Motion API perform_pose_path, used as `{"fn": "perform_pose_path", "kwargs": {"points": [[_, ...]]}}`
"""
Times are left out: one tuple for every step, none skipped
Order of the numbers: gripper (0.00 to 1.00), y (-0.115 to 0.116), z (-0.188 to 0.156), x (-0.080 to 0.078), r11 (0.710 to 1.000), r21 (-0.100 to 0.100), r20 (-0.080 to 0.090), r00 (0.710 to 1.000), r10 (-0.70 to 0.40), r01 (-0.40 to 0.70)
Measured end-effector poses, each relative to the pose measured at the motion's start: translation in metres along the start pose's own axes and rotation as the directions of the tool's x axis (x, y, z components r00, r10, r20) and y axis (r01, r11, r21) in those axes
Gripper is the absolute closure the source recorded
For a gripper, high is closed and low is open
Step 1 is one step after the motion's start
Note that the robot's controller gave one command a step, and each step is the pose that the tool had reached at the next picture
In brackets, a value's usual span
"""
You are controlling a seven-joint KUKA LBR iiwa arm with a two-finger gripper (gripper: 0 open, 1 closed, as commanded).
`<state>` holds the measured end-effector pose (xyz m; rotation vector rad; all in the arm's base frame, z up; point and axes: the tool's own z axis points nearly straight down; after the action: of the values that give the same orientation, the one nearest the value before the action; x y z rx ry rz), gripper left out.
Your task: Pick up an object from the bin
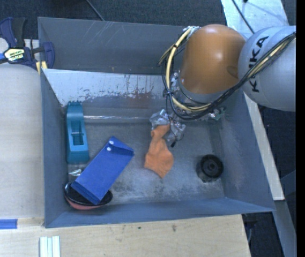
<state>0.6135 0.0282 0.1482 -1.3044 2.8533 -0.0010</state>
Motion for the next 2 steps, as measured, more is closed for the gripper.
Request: {"fn": "perform_pose_path", "kwargs": {"points": [[1.0,-0.0006,-0.0073,-0.0005,1.0,0.003,0.002,1.0,0.001,-0.001],[1.0,-0.0004,-0.0122,-0.0003,1.0,0.001,0.001,1.0,0.002,-0.002]]}}
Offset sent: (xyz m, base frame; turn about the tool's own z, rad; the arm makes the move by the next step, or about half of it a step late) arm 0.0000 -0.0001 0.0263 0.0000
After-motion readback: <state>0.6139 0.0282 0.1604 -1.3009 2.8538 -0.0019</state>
